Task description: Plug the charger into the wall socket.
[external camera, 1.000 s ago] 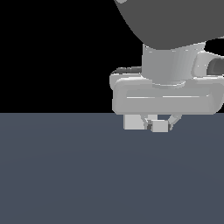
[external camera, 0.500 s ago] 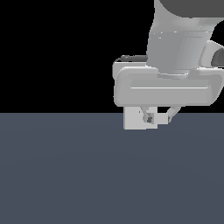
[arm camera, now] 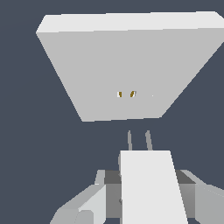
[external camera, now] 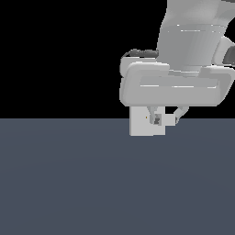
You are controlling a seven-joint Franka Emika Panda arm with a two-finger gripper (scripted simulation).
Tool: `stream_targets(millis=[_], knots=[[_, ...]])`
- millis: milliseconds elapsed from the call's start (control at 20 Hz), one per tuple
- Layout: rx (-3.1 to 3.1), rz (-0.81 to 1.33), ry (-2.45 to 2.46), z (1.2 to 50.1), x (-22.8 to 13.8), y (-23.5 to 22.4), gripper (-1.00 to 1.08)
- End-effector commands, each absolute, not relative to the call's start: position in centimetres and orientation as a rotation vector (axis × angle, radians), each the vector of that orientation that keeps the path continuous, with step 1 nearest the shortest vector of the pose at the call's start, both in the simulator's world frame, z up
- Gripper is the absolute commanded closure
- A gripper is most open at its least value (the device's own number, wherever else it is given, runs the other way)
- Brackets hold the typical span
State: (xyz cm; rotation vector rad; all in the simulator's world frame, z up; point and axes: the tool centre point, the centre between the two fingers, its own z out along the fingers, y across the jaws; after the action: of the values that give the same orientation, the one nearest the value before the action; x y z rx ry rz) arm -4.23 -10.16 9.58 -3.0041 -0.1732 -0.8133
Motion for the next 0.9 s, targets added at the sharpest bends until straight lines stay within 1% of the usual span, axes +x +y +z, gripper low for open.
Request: stream_targets(millis=[0,850], knots=[[-2.998,-0.811,-0.199,9.78,-4.22,-10.09,1.08],[-2.981,-0.8,-0.26,10.07,-4.28,-9.94,1.08]])
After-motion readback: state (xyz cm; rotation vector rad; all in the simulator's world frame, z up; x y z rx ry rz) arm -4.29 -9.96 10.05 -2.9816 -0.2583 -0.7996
